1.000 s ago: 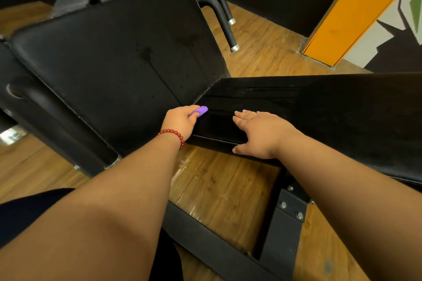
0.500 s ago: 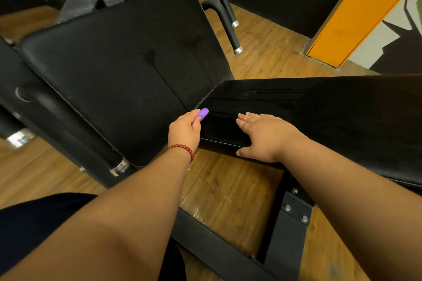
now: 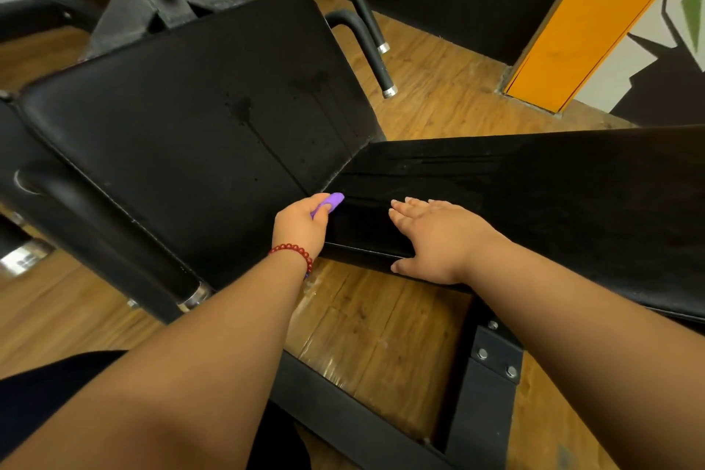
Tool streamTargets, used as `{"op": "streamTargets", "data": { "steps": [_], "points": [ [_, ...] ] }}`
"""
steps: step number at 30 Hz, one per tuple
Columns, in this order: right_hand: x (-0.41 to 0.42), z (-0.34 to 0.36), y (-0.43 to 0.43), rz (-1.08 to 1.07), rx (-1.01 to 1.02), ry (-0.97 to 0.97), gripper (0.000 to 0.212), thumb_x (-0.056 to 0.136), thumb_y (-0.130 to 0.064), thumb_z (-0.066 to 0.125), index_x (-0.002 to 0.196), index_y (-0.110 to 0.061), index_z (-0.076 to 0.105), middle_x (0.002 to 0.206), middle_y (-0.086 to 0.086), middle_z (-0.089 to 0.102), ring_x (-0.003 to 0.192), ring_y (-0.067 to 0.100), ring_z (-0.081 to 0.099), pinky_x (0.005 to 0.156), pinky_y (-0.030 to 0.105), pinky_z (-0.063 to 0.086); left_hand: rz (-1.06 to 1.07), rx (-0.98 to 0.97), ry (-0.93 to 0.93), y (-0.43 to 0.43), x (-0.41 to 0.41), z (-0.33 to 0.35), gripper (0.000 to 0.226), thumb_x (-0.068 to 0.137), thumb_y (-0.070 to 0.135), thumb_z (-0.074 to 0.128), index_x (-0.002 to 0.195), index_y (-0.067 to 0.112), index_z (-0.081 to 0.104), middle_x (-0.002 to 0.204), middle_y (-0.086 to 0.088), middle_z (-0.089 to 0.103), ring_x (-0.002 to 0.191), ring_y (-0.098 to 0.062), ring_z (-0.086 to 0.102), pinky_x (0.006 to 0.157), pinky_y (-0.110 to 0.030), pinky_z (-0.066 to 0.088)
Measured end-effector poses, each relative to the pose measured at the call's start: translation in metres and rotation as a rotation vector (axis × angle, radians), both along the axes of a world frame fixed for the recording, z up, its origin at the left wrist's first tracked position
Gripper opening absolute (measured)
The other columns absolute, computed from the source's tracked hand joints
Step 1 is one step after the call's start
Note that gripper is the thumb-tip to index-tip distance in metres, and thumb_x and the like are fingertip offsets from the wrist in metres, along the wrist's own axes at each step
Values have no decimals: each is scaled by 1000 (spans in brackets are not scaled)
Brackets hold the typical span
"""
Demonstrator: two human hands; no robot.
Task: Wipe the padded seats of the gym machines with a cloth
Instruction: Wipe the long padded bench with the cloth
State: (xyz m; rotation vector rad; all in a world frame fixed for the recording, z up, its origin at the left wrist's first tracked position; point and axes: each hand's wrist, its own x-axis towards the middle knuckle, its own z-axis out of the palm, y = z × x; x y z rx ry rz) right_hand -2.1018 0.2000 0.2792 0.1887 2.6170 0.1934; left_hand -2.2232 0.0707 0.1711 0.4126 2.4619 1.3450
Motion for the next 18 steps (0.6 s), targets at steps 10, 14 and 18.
{"op": "streamTargets", "data": {
  "steps": [10, 14, 18],
  "points": [
    [-3, 3, 7, 9, -65, -41, 89, 90, -59, 53, 155, -20, 7, 163, -3, 3, 149, 14, 3, 120, 33, 6, -98, -134, -23, 16, -38, 3, 33, 102, 25, 44, 131, 20, 60, 127, -5, 62, 117, -25, 56, 103, -33, 40],
    [-7, 16, 18, -39, -151, -84, 91, 87, -61, 55, 155, -25, 8, 162, -8, 3, 148, 9, 4, 118, 28, 8, -102, -39, -56, 9, -32, 0, 32, 101, 26, 47, 130, 24, 61, 126, -1, 62, 117, -20, 55, 100, -29, 40],
    [-3, 25, 36, -49, -117, -101, 95, 82, -72, 48, 155, -28, 6, 162, -9, 1, 149, 13, 0, 120, 35, 7, -103, 41, -32, 3, -21, -6, 31, 99, 24, 54, 128, 24, 62, 127, 6, 62, 120, -12, 53, 97, -18, 35]
  ]
}}
